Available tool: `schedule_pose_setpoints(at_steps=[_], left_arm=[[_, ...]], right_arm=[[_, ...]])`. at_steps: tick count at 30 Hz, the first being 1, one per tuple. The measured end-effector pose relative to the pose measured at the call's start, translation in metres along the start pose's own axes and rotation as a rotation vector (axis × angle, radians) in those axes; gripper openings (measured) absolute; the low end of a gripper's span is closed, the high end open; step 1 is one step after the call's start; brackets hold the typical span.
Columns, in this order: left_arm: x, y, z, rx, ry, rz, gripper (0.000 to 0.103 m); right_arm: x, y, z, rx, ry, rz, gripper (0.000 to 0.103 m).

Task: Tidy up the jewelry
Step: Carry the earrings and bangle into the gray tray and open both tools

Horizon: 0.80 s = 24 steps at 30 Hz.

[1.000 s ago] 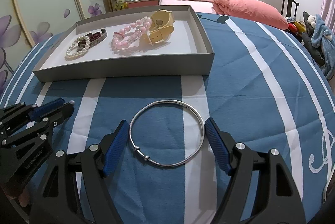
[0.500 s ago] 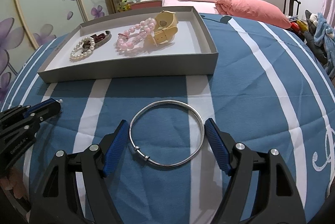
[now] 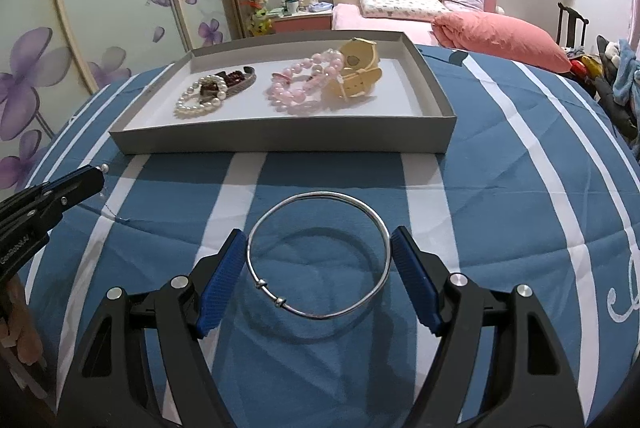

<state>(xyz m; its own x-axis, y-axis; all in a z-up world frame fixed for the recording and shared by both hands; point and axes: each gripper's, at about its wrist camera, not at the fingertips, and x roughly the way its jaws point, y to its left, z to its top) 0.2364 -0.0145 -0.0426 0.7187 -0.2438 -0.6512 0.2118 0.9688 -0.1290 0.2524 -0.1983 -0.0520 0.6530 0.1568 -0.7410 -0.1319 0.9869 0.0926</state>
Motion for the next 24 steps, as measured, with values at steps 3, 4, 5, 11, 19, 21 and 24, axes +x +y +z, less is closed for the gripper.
schedule_pose_setpoints(at_steps=[3,4,5,11,19,21,24], left_arm=[[-0.001,-0.002,-0.001,0.002,-0.003,-0.004,0.012],[0.0,-0.002,-0.001,0.001,-0.003,-0.005,0.012],[0.0,-0.002,0.0,0.0,-0.004,-0.004,0.012],[-0.004,-0.002,0.002,-0.019,-0.038,0.006,0.012],[-0.013,-0.009,0.015,-0.031,-0.121,0.01,0.012],[-0.016,-0.012,0.018,-0.021,-0.14,0.011,0.012],[-0.022,-0.018,0.021,-0.001,-0.173,0.012,0.012]], right_arm=[[-0.002,0.002,-0.001,-0.002,-0.002,0.003,0.074],[-0.002,0.002,-0.001,-0.002,-0.004,0.003,0.074],[-0.003,0.002,-0.001,-0.001,-0.006,0.002,0.074],[-0.011,0.0,0.003,0.009,-0.057,0.001,0.074],[-0.034,0.004,0.016,0.007,-0.192,0.011,0.074],[-0.039,0.006,0.019,0.002,-0.222,0.015,0.074],[-0.048,0.01,0.023,-0.01,-0.266,0.017,0.074]])
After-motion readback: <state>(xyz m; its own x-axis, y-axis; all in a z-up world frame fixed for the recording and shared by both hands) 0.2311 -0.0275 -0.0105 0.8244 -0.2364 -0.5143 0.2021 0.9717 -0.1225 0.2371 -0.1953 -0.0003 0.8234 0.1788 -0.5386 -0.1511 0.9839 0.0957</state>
